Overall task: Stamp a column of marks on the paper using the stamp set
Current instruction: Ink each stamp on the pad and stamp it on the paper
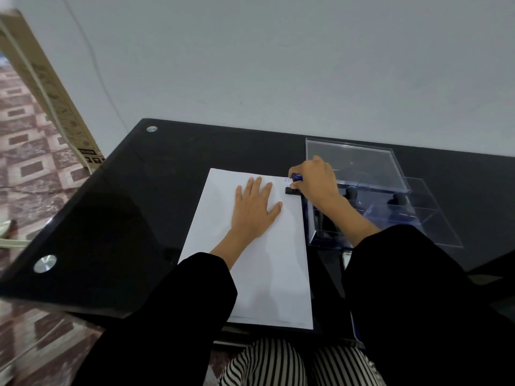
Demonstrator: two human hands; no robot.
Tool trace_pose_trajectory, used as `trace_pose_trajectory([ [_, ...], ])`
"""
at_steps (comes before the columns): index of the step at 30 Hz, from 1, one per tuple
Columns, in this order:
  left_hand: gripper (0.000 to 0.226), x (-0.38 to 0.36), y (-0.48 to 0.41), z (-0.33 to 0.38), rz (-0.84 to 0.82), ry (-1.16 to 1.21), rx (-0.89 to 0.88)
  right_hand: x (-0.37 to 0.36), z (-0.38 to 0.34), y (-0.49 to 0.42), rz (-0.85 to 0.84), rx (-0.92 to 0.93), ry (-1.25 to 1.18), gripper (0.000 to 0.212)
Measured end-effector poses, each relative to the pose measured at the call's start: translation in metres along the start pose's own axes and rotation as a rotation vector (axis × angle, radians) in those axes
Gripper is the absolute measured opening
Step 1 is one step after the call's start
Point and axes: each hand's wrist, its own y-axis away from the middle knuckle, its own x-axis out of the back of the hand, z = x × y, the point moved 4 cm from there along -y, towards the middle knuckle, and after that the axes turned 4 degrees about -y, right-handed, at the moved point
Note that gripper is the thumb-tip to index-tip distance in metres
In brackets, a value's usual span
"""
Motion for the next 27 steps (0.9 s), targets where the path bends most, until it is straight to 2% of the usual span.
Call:
trace_pose_trajectory([
  [5, 0.058, 0.003, 0.002, 0.000, 0.021, 0.055, 0.014, 0.001, 0.008, 0.002, 0.059, -0.032, 0.013, 0.020],
  [9, 0.055, 0.006, 0.002, -0.001, 0.050, 0.102, 0.013, 0.017, 0.016, 0.011, 0.281, -0.099, -0.181, 0.021],
  [12, 0.050, 0.009, 0.003, -0.001, 0.097, 0.117, 0.001, 0.030, 0.023, 0.013, 0.338, -0.157, -0.299, 0.018],
  [18, 0.047, 0.011, 0.004, 0.002, 0.077, 0.148, 0.010, 0.048, 0.034, 0.025, 0.344, -0.178, -0.382, 0.015],
  [22, 0.041, 0.026, 0.006, 0.013, 0.096, 0.313, -0.015, 0.062, 0.050, 0.036, 0.320, -0.224, -0.392, 0.015],
  [27, 0.037, 0.056, 0.004, 0.053, 0.182, 0.426, -0.189, 0.083, 0.083, 0.046, 0.245, -0.294, -0.319, 0.020],
])
